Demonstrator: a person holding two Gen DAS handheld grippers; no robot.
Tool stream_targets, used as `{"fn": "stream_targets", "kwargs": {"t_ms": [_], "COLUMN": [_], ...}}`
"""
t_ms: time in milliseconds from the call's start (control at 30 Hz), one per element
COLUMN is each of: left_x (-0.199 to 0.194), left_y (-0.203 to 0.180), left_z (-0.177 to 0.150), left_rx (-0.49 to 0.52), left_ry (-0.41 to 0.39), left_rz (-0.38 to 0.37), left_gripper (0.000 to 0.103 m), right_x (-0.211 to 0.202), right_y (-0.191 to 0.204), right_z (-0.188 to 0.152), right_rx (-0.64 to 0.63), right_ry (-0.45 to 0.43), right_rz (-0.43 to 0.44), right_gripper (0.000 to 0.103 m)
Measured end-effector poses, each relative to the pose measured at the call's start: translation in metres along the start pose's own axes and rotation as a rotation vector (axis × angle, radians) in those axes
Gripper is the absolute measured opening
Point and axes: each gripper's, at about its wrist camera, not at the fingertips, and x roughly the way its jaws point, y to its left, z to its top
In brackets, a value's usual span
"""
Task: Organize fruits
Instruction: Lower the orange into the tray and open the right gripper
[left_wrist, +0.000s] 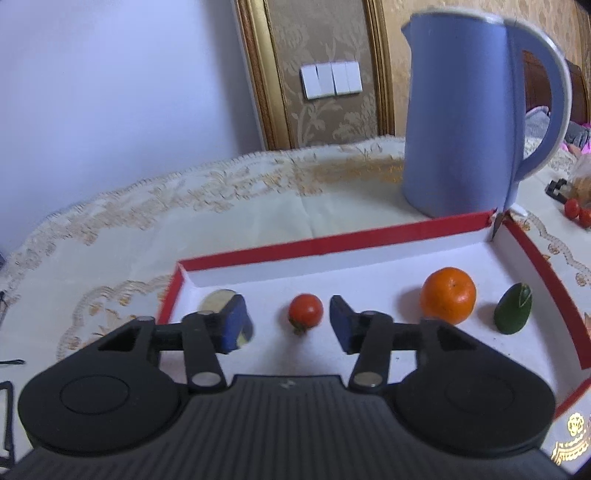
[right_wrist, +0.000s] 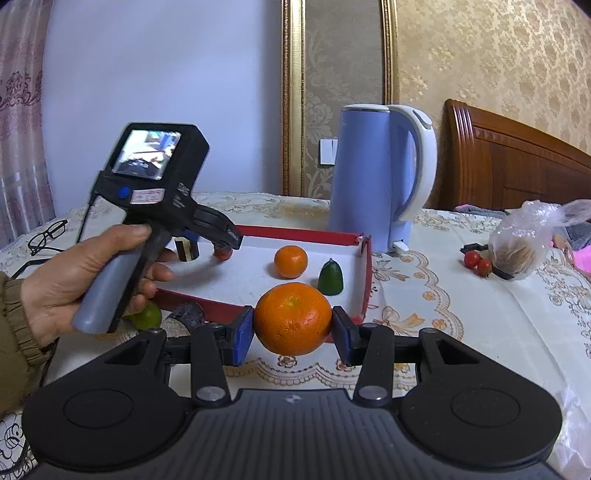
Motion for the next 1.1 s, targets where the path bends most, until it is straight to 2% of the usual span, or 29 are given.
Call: {"fn": "stream_targets", "kwargs": {"t_ms": [167, 333, 400, 433, 467, 567, 633, 833, 1100], "left_x": [-0.029, -0.061, -0.079, -0.088, -0.097, -0.114, -0.119, -0.122, -0.123], "left_y": [0.019, 0.042, 0.051, 0.054, 0.057, 0.065, 0.070, 0.090, 0.092], "left_z": [-0.009, -0.029, -0.039, -0.045, -0.051, -0.068, -0.077, -0.102, -0.121], "left_rx": [-0.039, -0.084, -0.098, -0.099, -0.103, -0.111, -0.124, -0.215, -0.181], "left_ry": [-0.041, -0.051, -0.088, -0.102, -0.116, -0.137, -0.128, -0.042, -0.017], "left_rz": [0.004, 0.035, 0.040, 0.049, 0.067, 0.120, 0.127, 0.071, 0.074], "left_gripper": [0.070, 0.078, 0.088, 0.098, 0.101, 0.103, 0.103, 0.103, 0.103], "right_x": [0.007, 0.014, 0.017, 0.020, 0.023, 0.032, 0.039, 0.061, 0.100], "right_y": [0.004, 0.007, 0.007, 0.007, 0.008, 0.009, 0.009, 0.006, 0.008], "right_z": [0.005, 0.008, 0.010, 0.011, 0.012, 0.014, 0.016, 0.024, 0.038], "right_rx": [-0.006, -0.013, -0.018, -0.020, -0.024, -0.034, -0.038, -0.030, -0.039], "right_ry": [0.002, 0.004, 0.007, 0.009, 0.013, 0.024, 0.030, 0.053, 0.080], "right_rz": [0.015, 0.023, 0.025, 0.028, 0.030, 0.031, 0.028, 0.039, 0.016], "right_gripper": [0.044, 0.044, 0.044, 0.044, 0.044, 0.044, 0.044, 0.044, 0.044]}}
